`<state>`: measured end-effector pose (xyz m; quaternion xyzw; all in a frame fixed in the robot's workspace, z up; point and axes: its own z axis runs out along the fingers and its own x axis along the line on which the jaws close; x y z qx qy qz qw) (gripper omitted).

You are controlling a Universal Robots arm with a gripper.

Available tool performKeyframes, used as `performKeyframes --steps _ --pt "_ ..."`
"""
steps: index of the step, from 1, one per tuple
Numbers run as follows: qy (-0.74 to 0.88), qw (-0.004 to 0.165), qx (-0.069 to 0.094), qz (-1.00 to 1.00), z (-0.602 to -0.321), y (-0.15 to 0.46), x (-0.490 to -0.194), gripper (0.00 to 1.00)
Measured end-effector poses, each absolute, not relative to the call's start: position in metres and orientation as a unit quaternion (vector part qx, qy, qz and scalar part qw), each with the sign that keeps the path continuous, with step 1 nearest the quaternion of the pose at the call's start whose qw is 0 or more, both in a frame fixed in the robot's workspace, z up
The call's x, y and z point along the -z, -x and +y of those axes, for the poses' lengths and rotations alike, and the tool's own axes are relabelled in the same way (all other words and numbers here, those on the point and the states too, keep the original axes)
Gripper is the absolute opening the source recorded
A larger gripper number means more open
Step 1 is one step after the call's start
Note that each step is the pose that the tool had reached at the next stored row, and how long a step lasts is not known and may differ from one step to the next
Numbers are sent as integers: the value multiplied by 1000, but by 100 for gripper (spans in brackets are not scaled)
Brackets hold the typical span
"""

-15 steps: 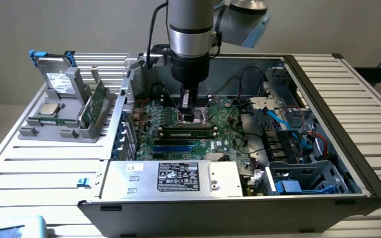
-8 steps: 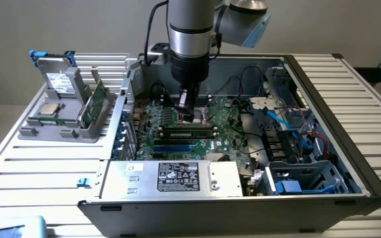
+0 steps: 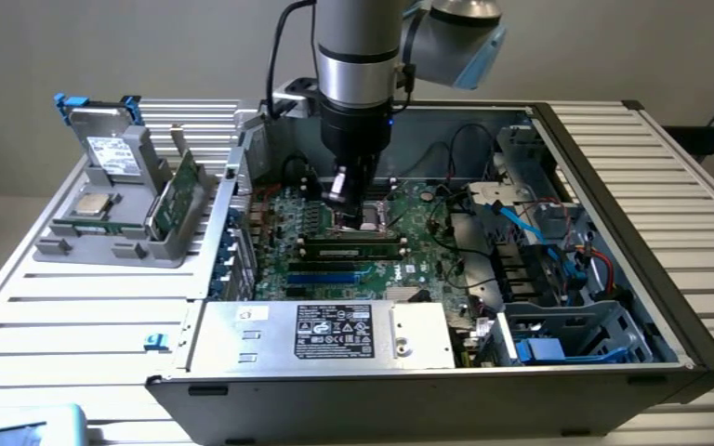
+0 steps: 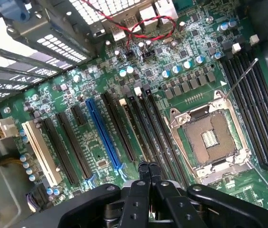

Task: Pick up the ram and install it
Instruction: 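Press down the ram until it locks into place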

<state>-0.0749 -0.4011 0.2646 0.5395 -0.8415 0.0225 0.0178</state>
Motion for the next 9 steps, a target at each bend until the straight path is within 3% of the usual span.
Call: performKeyframes --steps 9 --pt "-498 13 -25 -867 -401 75 -264 11"
